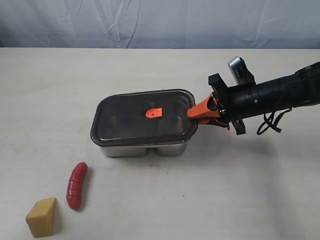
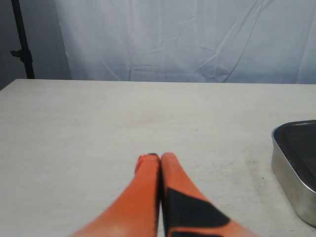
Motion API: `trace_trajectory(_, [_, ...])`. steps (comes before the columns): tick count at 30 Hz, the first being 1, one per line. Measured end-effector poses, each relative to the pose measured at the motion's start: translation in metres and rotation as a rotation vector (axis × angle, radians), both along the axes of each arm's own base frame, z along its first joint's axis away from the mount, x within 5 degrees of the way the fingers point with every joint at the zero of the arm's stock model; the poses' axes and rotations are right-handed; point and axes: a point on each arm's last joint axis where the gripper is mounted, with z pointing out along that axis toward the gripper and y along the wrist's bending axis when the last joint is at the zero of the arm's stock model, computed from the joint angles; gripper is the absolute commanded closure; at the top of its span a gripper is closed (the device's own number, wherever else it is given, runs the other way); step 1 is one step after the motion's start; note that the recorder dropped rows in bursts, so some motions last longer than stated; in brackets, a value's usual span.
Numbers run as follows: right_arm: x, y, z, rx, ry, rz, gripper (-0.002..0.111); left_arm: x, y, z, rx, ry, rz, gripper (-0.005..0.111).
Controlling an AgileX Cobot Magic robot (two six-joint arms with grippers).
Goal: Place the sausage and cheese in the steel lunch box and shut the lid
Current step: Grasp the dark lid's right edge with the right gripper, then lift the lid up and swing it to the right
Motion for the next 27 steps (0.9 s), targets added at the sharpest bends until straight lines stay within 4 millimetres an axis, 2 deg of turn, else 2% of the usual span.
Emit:
trace_trajectory(9, [0.000, 0.001, 0.001, 0.013, 0.005, 0.003, 0.109, 0.000, 0.000, 0.000, 0.000, 0.000, 0.000, 0.107])
trace_trajectory(12, [0.003, 0.002, 0.008, 0.038, -0.022, 0.011, 0.109, 0.000, 0.000, 0.000, 0.000, 0.000, 0.000, 0.107])
trace_trajectory(18, [0.017, 0.002, 0.047, 0.112, -0.158, 0.011, 0.109, 0.000, 0.000, 0.000, 0.000, 0.000, 0.000, 0.107])
trace_trajectory(23, [0.031, -0.011, 0.087, 0.137, -0.300, -0.022, 0.109, 0.000, 0.000, 0.000, 0.000, 0.000, 0.000, 0.107])
trace_trajectory(27, [0.034, -0.026, 0.118, 0.072, -0.426, 0.014, 0.109, 0.000, 0.000, 0.000, 0.000, 0.000, 0.000, 0.107])
